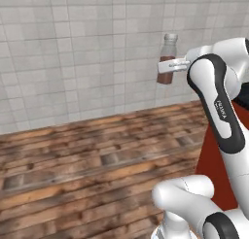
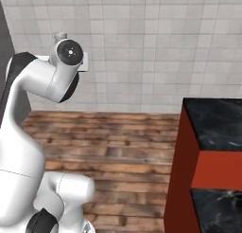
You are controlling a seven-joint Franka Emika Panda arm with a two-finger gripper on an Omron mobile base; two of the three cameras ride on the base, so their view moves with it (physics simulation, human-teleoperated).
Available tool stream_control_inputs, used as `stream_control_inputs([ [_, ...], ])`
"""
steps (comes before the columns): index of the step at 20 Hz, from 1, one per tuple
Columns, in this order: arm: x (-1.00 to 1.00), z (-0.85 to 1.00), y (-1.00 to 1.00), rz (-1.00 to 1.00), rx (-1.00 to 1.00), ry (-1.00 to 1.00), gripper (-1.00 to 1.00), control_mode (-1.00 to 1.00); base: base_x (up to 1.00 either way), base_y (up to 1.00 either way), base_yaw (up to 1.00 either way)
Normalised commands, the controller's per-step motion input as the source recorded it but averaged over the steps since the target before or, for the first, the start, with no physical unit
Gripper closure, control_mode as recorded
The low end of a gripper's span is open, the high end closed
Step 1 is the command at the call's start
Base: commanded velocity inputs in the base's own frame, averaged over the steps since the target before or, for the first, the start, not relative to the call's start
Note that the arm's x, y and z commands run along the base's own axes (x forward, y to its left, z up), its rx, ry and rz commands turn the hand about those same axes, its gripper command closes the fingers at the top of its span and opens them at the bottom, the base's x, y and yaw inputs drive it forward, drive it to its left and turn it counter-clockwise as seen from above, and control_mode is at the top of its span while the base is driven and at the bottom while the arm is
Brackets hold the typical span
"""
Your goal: Take the cinnamon bottle from the cabinet and place it on the dining table, next to the plate with the cupcake. Then take the chocolate from the dining counter and place it on the cupcake plate.
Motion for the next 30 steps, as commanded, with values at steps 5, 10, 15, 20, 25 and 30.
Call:
stream_control_inputs([
  [5, 0.00, 0.00, 0.00, 0.00, 0.00, 0.00, 1.00, 1.00, 0.94, 0.32, -0.16],
  [10, 0.00, 0.00, 0.00, 0.00, 0.00, 0.00, 1.00, 1.00, 0.94, 0.32, -0.16],
  [15, 0.00, 0.00, 0.00, 0.00, 0.00, 0.00, 1.00, 1.00, 0.91, 0.32, -0.18],
  [20, 0.00, 0.00, 0.00, 0.00, 0.00, 0.00, 1.00, 1.00, 0.77, 0.35, -0.35],
  [25, 0.00, 0.00, 0.00, 0.00, 0.00, 0.00, 1.00, 1.00, 0.61, 0.32, -0.52],
  [30, 0.00, 0.00, 0.00, 0.00, 0.00, 0.00, 1.00, 1.00, 0.47, 0.27, -0.62],
])
